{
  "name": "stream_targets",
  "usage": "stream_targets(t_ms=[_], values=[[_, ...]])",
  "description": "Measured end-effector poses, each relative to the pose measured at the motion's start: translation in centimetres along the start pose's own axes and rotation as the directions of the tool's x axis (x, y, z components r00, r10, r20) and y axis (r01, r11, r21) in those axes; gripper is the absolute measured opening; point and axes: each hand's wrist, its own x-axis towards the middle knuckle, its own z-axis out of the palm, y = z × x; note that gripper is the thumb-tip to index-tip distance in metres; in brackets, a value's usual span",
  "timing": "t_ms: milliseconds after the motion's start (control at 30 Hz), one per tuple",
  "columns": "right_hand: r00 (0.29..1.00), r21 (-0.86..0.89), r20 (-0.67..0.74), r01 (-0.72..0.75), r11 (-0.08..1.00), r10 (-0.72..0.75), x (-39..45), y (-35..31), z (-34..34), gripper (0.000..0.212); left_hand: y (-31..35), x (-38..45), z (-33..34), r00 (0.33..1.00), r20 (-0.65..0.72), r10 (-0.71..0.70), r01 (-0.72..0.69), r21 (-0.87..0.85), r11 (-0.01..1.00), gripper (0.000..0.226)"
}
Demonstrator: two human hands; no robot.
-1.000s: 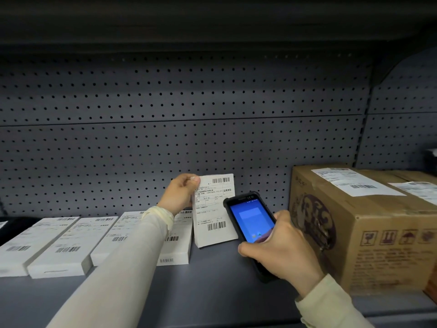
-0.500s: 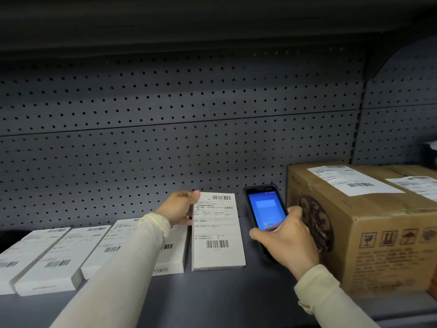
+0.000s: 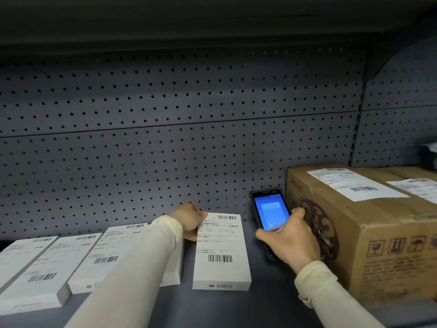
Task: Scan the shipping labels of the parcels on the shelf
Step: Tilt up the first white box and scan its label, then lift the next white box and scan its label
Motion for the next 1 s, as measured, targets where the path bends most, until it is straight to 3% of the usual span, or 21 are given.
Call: stream_targets(t_ms=[267,533,633,900,1000], values=[[1.000,-0.051,-0.018,-0.005,0.999,0.004,1.0,-0.1,0.2,0.069,1.0,1.3,2.9,0.997,-0.018,-0.072,0.071,-0.051,0.996,0.034],[1.000,-0.080,-0.017,-0.026,0.996,0.024,1.6,0.3,0.5,0.069,0.2,3.5,4.8,0.989,-0.140,-0.045,0.059,0.097,0.994,0.026],[1.000,-0.075,-0.007,-0.030,0.997,0.030,1.8,0.5,0.8,0.069,0.1,3.5,4.8,0.984,-0.180,0.000,0.044,0.240,0.970,0.014],[1.000,-0.038,0.013,-0.028,0.999,0.029,2.0,0.4,1.1,0.072,-0.2,1.1,5.1,0.957,-0.256,0.136,-0.034,0.368,0.929,0.023],[1.000,-0.006,0.017,-0.013,1.000,0.013,2.1,0.3,1.2,0.074,-0.4,-1.0,4.2,0.917,-0.324,0.234,-0.075,0.436,0.897,0.028]])
